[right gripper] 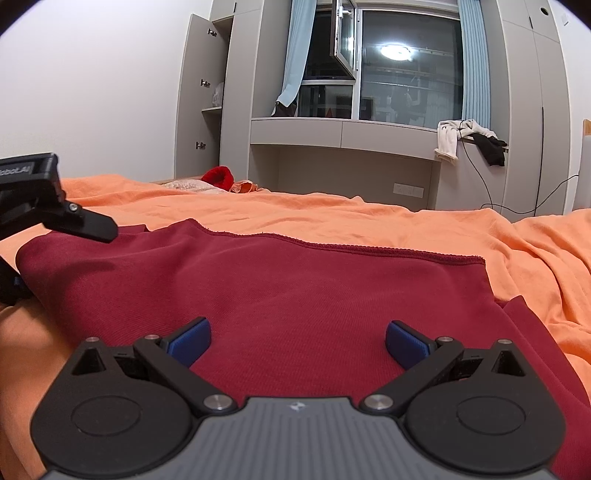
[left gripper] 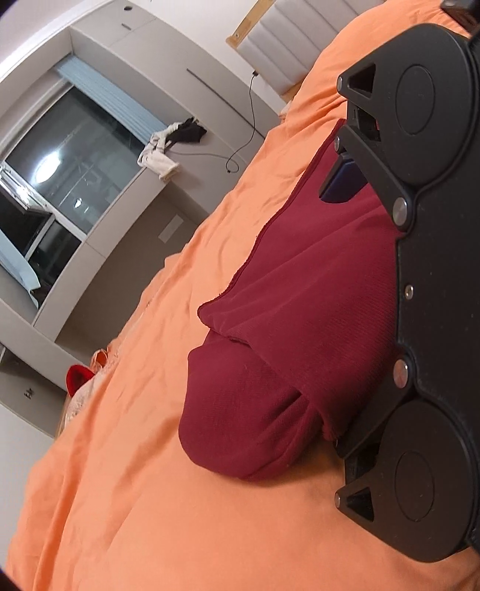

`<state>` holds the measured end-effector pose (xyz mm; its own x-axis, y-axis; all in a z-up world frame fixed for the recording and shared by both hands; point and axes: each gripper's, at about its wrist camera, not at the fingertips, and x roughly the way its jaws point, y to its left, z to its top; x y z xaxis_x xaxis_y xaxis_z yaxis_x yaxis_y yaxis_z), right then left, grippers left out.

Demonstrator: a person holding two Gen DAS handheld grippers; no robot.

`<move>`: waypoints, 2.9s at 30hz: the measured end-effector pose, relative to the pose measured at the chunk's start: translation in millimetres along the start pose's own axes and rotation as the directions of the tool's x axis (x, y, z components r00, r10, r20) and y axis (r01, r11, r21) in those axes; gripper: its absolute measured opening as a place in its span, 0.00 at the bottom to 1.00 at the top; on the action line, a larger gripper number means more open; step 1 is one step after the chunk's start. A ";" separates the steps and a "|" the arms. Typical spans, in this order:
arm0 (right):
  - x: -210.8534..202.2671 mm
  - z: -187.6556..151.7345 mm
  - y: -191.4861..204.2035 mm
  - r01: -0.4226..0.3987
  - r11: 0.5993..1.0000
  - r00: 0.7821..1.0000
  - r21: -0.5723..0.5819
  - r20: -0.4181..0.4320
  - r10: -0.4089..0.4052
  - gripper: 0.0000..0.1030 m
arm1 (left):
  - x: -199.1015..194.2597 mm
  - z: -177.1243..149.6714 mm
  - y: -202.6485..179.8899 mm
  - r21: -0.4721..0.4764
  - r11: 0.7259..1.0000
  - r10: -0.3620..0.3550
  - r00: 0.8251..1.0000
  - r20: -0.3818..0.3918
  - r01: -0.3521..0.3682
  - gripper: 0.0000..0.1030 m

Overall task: Fold small clothes
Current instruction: 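Reach the left tool to the folded sweater's end and grasp it, then lift the gripped end with the left tool and fold it over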

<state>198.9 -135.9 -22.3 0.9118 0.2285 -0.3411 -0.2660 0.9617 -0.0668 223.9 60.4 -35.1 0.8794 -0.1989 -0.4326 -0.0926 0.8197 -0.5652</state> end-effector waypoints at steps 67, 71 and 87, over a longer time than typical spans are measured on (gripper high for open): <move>-54.0 41.4 -80.8 0.070 0.997 0.988 0.012 0.137 -0.071 1.00 | -12.7 36.9 -120.9 0.303 0.952 -0.098 0.980 0.173 0.042 0.15; -61.5 49.0 -111.6 0.142 0.988 0.978 0.067 0.145 -0.151 1.00 | -9.3 19.4 -165.9 0.417 0.905 -0.164 0.974 0.155 0.086 0.15; -44.8 21.7 -269.5 0.031 0.776 0.998 0.630 -0.068 0.016 1.00 | 25.3 -94.0 -223.9 0.688 0.683 -0.215 0.968 -0.131 0.245 0.19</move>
<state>236.5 -402.1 31.3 0.8841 0.2328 -0.4051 0.0188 0.8485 0.5288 223.0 -178.6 14.6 0.8098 -0.4394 -0.3888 0.4735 0.8808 -0.0093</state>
